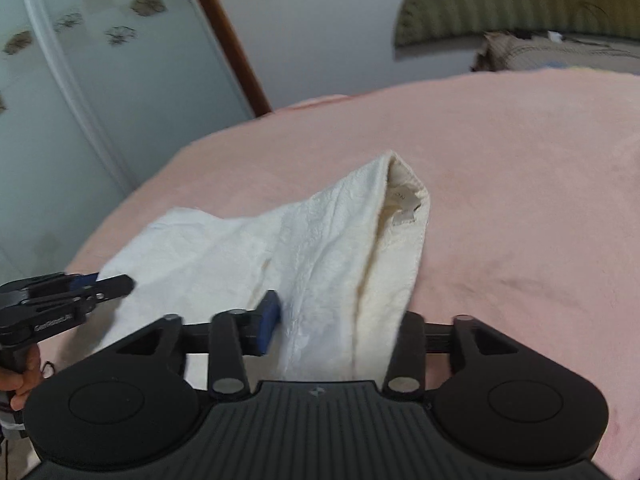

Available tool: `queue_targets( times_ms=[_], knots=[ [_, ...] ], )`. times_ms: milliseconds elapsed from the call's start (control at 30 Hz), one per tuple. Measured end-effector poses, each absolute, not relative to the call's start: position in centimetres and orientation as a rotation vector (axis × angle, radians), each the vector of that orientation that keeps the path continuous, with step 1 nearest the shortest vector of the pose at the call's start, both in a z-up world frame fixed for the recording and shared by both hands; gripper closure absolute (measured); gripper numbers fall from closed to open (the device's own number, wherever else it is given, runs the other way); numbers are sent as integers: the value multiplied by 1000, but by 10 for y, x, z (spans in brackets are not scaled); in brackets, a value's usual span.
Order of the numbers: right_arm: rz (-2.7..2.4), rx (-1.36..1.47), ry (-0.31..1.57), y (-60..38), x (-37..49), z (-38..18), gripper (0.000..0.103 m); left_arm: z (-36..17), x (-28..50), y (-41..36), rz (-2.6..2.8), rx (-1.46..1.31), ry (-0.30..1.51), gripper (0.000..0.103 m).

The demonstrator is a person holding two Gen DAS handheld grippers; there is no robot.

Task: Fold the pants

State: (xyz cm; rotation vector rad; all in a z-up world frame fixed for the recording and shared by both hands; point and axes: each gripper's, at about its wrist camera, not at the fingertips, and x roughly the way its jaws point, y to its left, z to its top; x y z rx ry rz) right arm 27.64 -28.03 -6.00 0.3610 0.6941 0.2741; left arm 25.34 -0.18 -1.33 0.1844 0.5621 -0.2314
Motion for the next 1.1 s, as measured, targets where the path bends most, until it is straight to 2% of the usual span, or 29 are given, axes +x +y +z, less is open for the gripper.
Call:
queue_targets(
  times_ms=[167, 267, 400, 500, 600, 700, 833, 1100],
  knots=[
    [111, 273, 590, -293, 227, -40, 52, -2, 213, 10, -175, 181, 517, 46],
    [161, 168, 492, -274, 192, -24, 51, -2, 194, 8, -162, 175, 538, 34],
    [284, -33, 538, -224, 175, -28, 53, -22, 192, -2, -145, 240, 564, 28],
    [192, -105, 610, -212, 184, -46, 54, -10, 189, 7, -122, 178, 570, 30],
    [173, 13, 565, -222, 165, -37, 52, 4, 168, 14, -125, 149, 526, 29],
    [272, 29, 526, -209, 148, -32, 52, -2, 160, 7, -143, 181, 540, 28],
    [251, -67, 590, -186, 158, -51, 54, -24, 168, 5, -119, 150, 580, 25],
    [244, 7, 539, -174, 127, -36, 53, -16, 151, 9, -110, 102, 593, 25]
  ],
)
